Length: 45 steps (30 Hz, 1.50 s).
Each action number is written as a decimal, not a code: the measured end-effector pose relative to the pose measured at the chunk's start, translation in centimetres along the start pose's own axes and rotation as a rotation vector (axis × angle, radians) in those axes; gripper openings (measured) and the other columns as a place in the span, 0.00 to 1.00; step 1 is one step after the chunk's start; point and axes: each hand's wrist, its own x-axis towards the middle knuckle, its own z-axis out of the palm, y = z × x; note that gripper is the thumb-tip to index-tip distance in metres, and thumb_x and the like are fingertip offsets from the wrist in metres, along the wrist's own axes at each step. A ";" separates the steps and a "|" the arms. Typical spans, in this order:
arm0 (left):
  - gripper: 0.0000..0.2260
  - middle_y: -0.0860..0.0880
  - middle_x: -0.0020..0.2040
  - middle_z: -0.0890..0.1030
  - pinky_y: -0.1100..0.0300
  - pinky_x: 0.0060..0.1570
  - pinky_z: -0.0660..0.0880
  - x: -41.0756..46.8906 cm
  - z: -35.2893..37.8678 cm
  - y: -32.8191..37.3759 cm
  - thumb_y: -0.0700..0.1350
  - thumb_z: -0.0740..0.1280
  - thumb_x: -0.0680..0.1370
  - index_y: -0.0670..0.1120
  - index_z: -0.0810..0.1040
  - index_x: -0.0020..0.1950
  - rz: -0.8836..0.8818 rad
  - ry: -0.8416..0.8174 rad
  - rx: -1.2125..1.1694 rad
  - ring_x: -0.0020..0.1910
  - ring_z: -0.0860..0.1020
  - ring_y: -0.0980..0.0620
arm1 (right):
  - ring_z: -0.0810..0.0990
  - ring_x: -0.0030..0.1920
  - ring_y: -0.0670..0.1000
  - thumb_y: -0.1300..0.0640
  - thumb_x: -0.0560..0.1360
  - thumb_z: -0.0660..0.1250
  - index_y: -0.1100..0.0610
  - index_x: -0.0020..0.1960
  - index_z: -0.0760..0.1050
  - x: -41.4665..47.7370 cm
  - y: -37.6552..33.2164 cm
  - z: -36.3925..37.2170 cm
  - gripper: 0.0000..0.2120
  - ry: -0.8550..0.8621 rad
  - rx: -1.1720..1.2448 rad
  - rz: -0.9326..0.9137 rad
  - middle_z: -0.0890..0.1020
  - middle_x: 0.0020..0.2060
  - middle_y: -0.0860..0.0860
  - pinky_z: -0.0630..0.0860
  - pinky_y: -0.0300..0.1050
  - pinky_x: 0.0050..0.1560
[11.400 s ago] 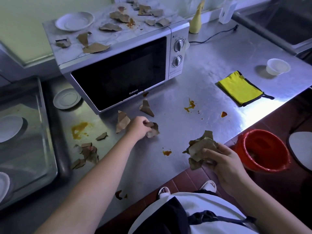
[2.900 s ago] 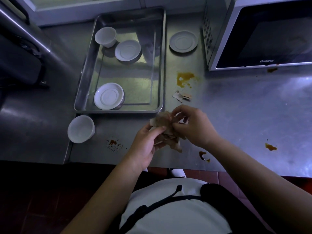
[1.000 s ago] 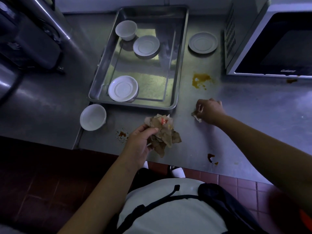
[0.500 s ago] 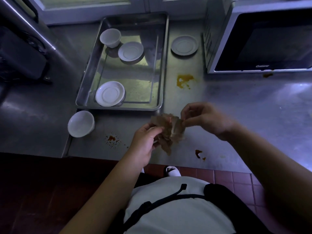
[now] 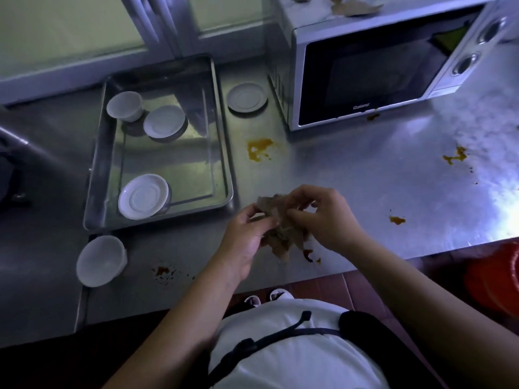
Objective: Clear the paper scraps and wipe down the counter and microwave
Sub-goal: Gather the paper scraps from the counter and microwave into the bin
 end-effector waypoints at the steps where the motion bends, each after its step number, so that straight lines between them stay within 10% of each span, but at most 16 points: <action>1: 0.08 0.45 0.48 0.86 0.59 0.42 0.80 0.1 -0.1 0.4 0.39 0.72 0.74 0.48 0.84 0.52 0.010 -0.009 0.006 0.47 0.84 0.48 | 0.78 0.44 0.41 0.62 0.70 0.74 0.52 0.47 0.82 -0.3 -0.3 0.2 0.08 0.062 0.004 0.007 0.83 0.40 0.44 0.70 0.28 0.43; 9: 0.12 0.41 0.50 0.85 0.54 0.46 0.80 0.9 -1.4 4.1 0.43 0.74 0.70 0.47 0.83 0.54 0.076 -0.259 0.028 0.49 0.84 0.43 | 0.85 0.38 0.58 0.60 0.66 0.79 0.58 0.51 0.84 -2.5 -3.7 -0.2 0.14 0.085 0.740 0.321 0.86 0.42 0.59 0.79 0.43 0.33; 23: 0.16 0.44 0.54 0.85 0.53 0.58 0.79 3.3 2.1 9.1 0.46 0.75 0.74 0.46 0.79 0.60 0.137 -0.583 0.088 0.54 0.83 0.46 | 0.82 0.34 0.61 0.66 0.69 0.74 0.60 0.46 0.85 -2.9 -5.4 -3.3 0.07 0.447 0.675 0.285 0.85 0.39 0.64 0.80 0.50 0.35; 30: 0.08 0.49 0.46 0.86 0.61 0.50 0.76 7.7 7.0 12.2 0.44 0.65 0.82 0.49 0.84 0.48 0.502 -0.188 0.194 0.48 0.83 0.53 | 0.85 0.33 0.55 0.68 0.73 0.70 0.55 0.43 0.86 -2.6 -0.2 -9.6 0.11 0.625 0.812 0.260 0.86 0.37 0.56 0.78 0.41 0.29; 36: 0.14 0.52 0.59 0.81 0.59 0.62 0.72 14.7 15.2 18.0 0.49 0.70 0.78 0.49 0.80 0.63 0.820 0.085 0.915 0.60 0.77 0.54 | 0.86 0.43 0.60 0.68 0.73 0.71 0.56 0.46 0.85 -0.1 5.9 -17.3 0.09 0.620 0.862 0.267 0.87 0.44 0.57 0.81 0.48 0.39; 45: 0.15 0.44 0.60 0.81 0.47 0.58 0.75 21.2 23.0 22.4 0.44 0.69 0.76 0.48 0.80 0.63 0.772 0.405 1.429 0.60 0.77 0.40 | 0.86 0.44 0.61 0.65 0.71 0.72 0.55 0.49 0.86 -0.9 13.5 -29.4 0.09 0.459 0.877 0.206 0.87 0.45 0.59 0.82 0.49 0.41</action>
